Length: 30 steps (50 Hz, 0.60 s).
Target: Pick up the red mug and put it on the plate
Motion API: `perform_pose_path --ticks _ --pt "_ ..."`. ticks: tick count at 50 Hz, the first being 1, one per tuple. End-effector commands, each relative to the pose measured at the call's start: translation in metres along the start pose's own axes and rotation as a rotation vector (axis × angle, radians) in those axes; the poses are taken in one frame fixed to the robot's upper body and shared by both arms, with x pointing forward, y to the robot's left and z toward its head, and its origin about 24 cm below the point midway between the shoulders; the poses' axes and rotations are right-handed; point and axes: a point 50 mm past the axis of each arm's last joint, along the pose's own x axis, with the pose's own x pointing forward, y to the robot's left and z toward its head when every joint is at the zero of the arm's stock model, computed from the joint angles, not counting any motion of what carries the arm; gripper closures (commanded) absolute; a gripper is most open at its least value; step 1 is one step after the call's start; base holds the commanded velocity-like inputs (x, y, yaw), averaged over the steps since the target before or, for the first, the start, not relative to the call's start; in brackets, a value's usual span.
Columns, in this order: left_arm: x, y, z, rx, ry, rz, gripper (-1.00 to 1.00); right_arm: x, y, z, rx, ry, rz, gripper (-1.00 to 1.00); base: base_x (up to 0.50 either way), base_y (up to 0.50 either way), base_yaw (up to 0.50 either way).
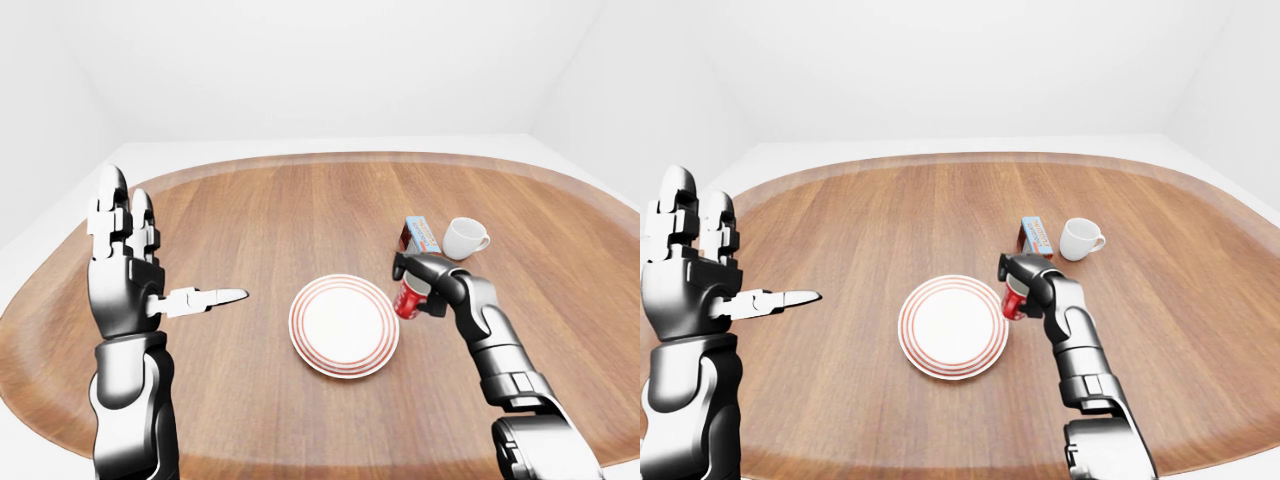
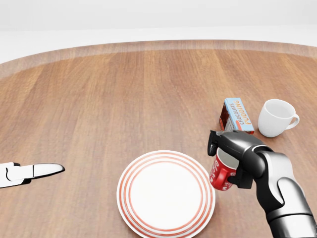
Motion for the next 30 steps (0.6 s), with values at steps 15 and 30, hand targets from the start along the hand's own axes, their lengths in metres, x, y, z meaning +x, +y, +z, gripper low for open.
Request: perform_pose_path --ticks 15,30 --pt "0.0 0.001 -0.001 -0.003 0.006 0.002 -1.0 0.002 -0.014 0.103 -0.173 -0.222 -0.003 1.0 0.0 0.0 0.0" --pt "0.0 0.003 0.0 -0.003 -0.001 0.005 -1.0 0.029 0.008 0.143 -0.223 -0.286 0.046 1.0 0.0 0.0 0.0"
